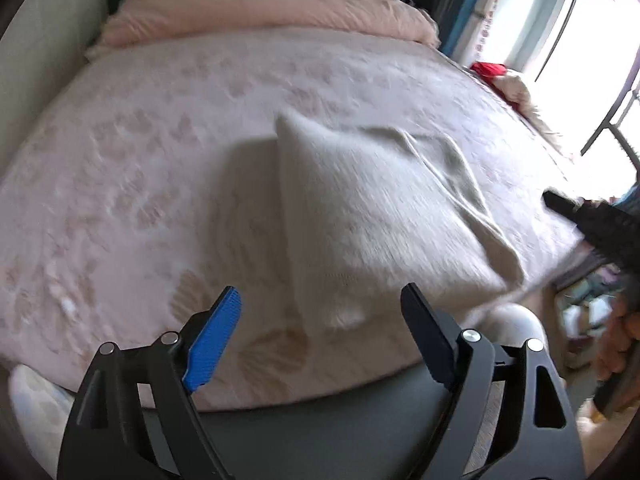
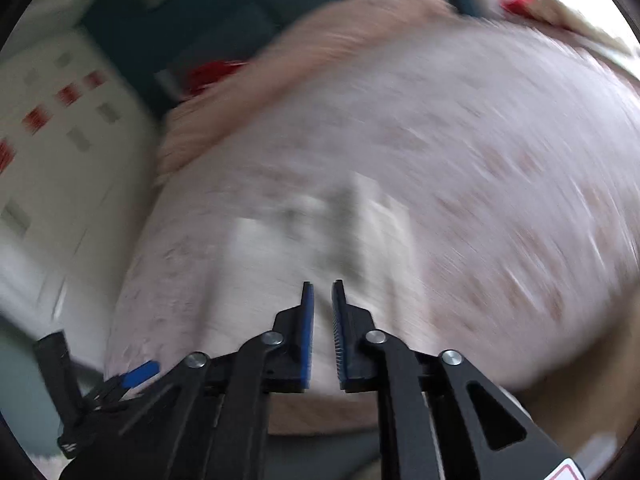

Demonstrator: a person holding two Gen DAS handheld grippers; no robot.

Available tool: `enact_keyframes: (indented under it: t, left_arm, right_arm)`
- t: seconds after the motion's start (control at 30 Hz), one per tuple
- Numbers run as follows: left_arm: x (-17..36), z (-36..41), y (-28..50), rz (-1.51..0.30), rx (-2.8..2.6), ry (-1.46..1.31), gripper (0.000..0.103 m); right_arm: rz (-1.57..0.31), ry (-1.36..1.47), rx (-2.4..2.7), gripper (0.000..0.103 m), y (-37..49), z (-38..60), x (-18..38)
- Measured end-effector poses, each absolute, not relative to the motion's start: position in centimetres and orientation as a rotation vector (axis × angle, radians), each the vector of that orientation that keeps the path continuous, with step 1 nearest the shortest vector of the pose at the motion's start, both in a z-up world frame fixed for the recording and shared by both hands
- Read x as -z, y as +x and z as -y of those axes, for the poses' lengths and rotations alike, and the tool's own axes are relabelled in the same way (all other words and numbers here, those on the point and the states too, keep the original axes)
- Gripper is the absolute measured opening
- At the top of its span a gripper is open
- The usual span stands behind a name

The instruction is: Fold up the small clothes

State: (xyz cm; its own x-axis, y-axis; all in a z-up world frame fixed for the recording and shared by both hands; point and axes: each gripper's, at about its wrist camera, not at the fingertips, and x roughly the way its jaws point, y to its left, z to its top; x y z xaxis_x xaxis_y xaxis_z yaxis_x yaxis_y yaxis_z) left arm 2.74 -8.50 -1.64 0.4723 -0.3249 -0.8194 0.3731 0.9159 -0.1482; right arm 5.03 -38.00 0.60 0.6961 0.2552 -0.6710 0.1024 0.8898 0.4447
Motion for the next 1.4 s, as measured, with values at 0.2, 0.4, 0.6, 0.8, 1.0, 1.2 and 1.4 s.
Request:
enact_keyframes:
  t: [0.2, 0.4, 0.6, 0.8, 1.0, 1.2, 1.4]
  left_arm:
    - [1.3, 6.3, 3.9, -1.007, 0.32, 0.03, 0.082]
    - [1.5, 3.2, 4.1, -1.007, 0.262, 0.005, 0.086]
    - [2.1, 5.3, 4.7, -1.027, 0.303, 0.001, 0.086]
    - [1.1, 8.5, 5.0, -0.974, 0.368, 0.044, 0.086]
    - [3.7, 13.0, 6.7, -1.007, 0.399, 0.106, 0.086]
    - [5.4, 13.8, 7.0, -1.07, 0.39, 0.127, 0.086]
    - [5.5, 13.2, 6.3, -1.082, 0.398, 0.117, 0.087]
  right_arm:
    - [-1.113, 0.336, -0.272, 0.009, 9.1, 27.6, 9.6]
    - [-0.978, 0.401, -0.24, 0.006, 7.8, 28.9, 3.8]
    - [-1.102, 0.294, -0.245, 0.001, 8.3, 28.0, 8.2]
    - [-0.911, 0.415, -0.035, 0.006, 9.5, 36.8, 2.4]
    - [-1.088, 0.457, 0.067, 0.0, 14.0, 42.0, 11.7]
    - [-0.949, 0.512, 0.062, 0.008, 8.5, 41.5, 5.0]
    - [-1.049, 0.542, 0.068, 0.045, 3.7, 40.3, 8.4]
